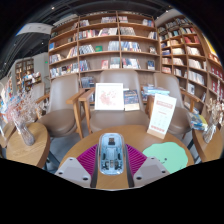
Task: Arrange mouse
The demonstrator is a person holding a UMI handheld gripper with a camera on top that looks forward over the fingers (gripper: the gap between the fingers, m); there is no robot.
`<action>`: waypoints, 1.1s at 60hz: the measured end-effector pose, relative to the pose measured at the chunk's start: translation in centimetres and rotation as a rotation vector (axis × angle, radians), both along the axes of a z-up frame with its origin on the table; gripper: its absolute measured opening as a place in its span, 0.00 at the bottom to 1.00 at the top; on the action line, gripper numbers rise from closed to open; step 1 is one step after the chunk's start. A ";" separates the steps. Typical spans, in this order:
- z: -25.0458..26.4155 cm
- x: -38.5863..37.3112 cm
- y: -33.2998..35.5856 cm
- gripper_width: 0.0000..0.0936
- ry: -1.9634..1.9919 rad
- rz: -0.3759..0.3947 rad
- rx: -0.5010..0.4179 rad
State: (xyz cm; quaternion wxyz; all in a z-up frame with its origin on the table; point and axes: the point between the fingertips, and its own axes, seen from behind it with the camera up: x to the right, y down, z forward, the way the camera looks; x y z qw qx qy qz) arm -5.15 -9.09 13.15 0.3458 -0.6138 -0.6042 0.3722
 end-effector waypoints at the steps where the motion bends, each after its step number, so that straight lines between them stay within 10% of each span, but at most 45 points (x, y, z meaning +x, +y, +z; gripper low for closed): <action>1: 0.5 -0.1 1.2 0.45 0.009 -0.006 0.008; 32: -14.3 -2.0 23.5 0.45 -0.160 -0.140 0.065; 41: -14.3 -2.0 23.3 0.54 -0.144 -0.136 0.057; 49: -12.1 -0.5 23.3 0.86 -0.131 -0.166 0.086; 66: -2.8 13.0 17.9 0.91 -0.069 -0.197 0.092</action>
